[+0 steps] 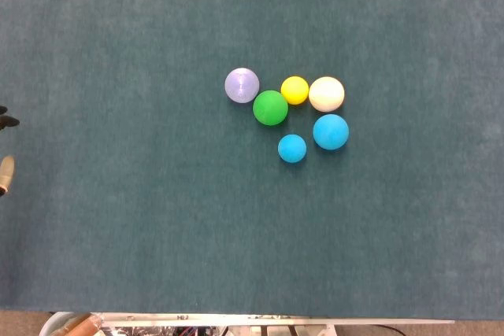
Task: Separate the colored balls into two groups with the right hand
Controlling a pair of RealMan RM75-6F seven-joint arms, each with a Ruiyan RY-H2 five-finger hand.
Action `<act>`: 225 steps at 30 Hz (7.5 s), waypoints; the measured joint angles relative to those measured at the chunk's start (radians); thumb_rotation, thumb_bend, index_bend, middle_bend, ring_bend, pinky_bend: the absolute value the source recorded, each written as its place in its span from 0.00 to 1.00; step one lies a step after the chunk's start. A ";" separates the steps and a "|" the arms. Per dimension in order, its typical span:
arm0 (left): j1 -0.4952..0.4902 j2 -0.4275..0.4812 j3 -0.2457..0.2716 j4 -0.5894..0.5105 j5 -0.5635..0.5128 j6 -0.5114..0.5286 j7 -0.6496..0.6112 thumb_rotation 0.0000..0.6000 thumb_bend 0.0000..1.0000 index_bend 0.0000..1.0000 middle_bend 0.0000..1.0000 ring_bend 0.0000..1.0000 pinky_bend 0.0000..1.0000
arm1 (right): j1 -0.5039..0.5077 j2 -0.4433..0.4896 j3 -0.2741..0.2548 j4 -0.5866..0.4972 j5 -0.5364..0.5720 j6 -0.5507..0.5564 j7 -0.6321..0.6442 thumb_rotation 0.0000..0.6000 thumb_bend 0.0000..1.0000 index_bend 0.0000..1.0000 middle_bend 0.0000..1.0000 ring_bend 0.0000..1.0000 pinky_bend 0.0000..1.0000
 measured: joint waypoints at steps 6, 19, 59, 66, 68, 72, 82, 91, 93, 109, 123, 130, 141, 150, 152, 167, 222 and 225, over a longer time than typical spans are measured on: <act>0.006 -0.002 0.004 -0.004 0.002 0.009 0.007 1.00 0.44 0.28 0.23 0.21 0.20 | -0.002 0.005 -0.001 0.002 -0.006 0.004 0.013 1.00 0.00 0.34 0.38 0.35 0.61; 0.017 0.007 0.003 -0.016 0.005 0.030 0.000 1.00 0.44 0.28 0.23 0.21 0.20 | 0.078 0.025 0.002 -0.032 -0.091 -0.065 0.042 1.00 0.04 0.34 0.39 0.35 0.61; 0.049 0.011 0.017 0.068 -0.043 0.015 -0.086 1.00 0.44 0.28 0.22 0.21 0.20 | 0.556 -0.361 0.099 -0.042 0.145 -0.634 -0.556 1.00 0.00 0.34 0.30 0.12 0.24; 0.052 0.010 0.018 0.086 -0.048 0.012 -0.108 1.00 0.44 0.28 0.22 0.21 0.20 | 0.589 -0.462 0.089 0.057 0.203 -0.634 -0.634 1.00 0.00 0.34 0.30 0.12 0.24; 0.052 0.010 0.018 0.090 -0.046 0.011 -0.115 1.00 0.44 0.28 0.22 0.21 0.20 | 0.595 -0.481 0.085 0.076 0.213 -0.629 -0.652 1.00 0.00 0.34 0.30 0.12 0.24; 0.052 0.007 0.017 0.102 -0.046 0.009 -0.129 1.00 0.44 0.28 0.22 0.21 0.20 | 0.607 -0.515 0.076 0.112 0.223 -0.613 -0.675 1.00 0.00 0.34 0.31 0.12 0.24; 0.053 0.001 0.020 0.123 -0.041 0.006 -0.156 1.00 0.44 0.28 0.22 0.21 0.20 | 0.614 -0.560 0.047 0.162 0.213 -0.572 -0.695 1.00 0.00 0.38 0.31 0.12 0.23; 0.054 -0.004 0.021 0.140 -0.034 0.010 -0.178 1.00 0.44 0.28 0.22 0.21 0.20 | 0.627 -0.588 0.036 0.200 0.229 -0.572 -0.731 1.00 0.00 0.40 0.31 0.12 0.23; 0.056 -0.004 0.021 0.142 -0.033 0.012 -0.181 1.00 0.44 0.28 0.22 0.21 0.20 | 0.631 -0.595 0.036 0.205 0.236 -0.573 -0.734 1.00 0.00 0.42 0.31 0.12 0.23; 0.063 -0.003 0.022 0.153 -0.030 0.022 -0.194 1.00 0.44 0.28 0.22 0.21 0.20 | 0.627 -0.587 0.009 0.212 0.187 -0.531 -0.677 1.00 0.00 0.58 0.32 0.13 0.23; 0.050 -0.009 0.022 0.141 -0.026 0.000 -0.175 1.00 0.44 0.28 0.22 0.21 0.20 | 0.539 -0.433 -0.030 0.176 0.159 -0.436 -0.584 1.00 0.00 0.58 0.33 0.13 0.23; 0.036 -0.018 0.019 0.125 -0.021 -0.013 -0.154 1.00 0.44 0.28 0.22 0.21 0.20 | 0.528 -0.434 -0.021 0.239 0.187 -0.449 -0.552 1.00 0.00 0.58 0.33 0.13 0.23; 0.041 -0.013 0.019 0.115 -0.034 -0.011 -0.140 1.00 0.44 0.28 0.22 0.21 0.20 | 0.553 -0.467 0.004 0.279 0.238 -0.509 -0.605 1.00 0.00 0.35 0.28 0.12 0.21; 0.036 -0.014 0.017 0.113 -0.030 -0.013 -0.137 1.00 0.44 0.28 0.22 0.21 0.20 | 0.560 -0.428 0.009 0.223 0.250 -0.513 -0.638 1.00 0.00 0.23 0.25 0.10 0.20; 0.035 -0.014 0.018 0.112 -0.029 -0.012 -0.137 1.00 0.44 0.28 0.22 0.21 0.20 | 0.560 -0.424 0.010 0.215 0.248 -0.512 -0.631 1.00 0.00 0.23 0.25 0.10 0.20; 0.047 -0.004 0.023 0.101 -0.026 0.006 -0.132 1.00 0.44 0.28 0.22 0.21 0.20 | 0.626 -0.346 0.009 0.029 0.014 -0.497 -0.501 1.00 0.00 0.32 0.26 0.10 0.20; 0.082 0.017 0.033 0.129 -0.015 0.038 -0.190 1.00 0.44 0.28 0.22 0.21 0.20 | 0.805 -0.659 -0.010 0.301 0.022 -0.678 -0.731 1.00 0.00 0.55 0.26 0.09 0.20; 0.083 0.017 0.034 0.131 -0.017 0.037 -0.192 1.00 0.44 0.28 0.22 0.21 0.20 | 0.804 -0.659 -0.015 0.308 0.015 -0.672 -0.721 1.00 0.00 0.57 0.26 0.09 0.20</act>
